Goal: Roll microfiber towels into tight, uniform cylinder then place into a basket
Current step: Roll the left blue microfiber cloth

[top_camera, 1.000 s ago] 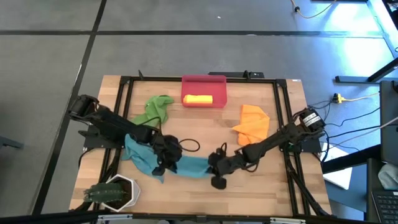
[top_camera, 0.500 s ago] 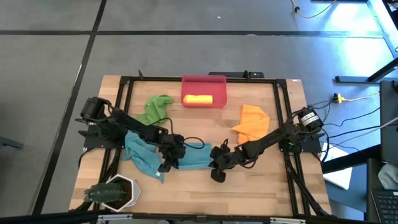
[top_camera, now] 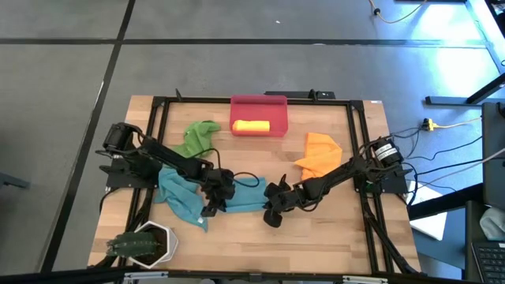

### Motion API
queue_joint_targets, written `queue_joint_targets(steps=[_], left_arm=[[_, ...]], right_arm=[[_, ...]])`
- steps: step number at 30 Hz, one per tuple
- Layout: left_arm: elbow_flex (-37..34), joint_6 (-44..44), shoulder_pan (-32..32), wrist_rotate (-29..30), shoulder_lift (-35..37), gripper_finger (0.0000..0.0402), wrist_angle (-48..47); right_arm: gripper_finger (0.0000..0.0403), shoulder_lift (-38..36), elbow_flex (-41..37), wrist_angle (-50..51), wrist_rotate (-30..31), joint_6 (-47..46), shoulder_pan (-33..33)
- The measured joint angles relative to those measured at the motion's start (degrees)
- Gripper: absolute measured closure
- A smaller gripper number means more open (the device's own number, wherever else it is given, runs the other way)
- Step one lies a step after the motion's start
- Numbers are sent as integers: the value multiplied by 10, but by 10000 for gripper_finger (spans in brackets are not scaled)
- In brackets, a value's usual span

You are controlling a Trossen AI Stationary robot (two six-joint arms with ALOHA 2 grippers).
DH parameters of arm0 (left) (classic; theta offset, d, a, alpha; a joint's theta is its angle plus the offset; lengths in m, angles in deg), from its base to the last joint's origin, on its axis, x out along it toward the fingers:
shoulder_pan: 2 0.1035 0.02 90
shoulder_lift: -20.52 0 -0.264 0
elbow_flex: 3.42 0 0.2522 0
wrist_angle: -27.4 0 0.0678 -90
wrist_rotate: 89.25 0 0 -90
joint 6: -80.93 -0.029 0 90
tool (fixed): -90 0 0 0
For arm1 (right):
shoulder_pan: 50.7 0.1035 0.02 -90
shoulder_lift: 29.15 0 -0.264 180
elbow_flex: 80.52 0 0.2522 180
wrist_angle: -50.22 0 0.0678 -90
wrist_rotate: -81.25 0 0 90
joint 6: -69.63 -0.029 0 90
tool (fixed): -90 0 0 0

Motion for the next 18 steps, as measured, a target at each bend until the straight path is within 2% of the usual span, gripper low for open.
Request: queue_joint_targets(steps=[7,18], left_arm=[[-1,-14,-1,24,13,352,-6],[-2,-54,0,175,94,282,-83]], right_arm=[[394,1,0,0,9,-2,0],[394,2,-1,2,9,-10,0]])
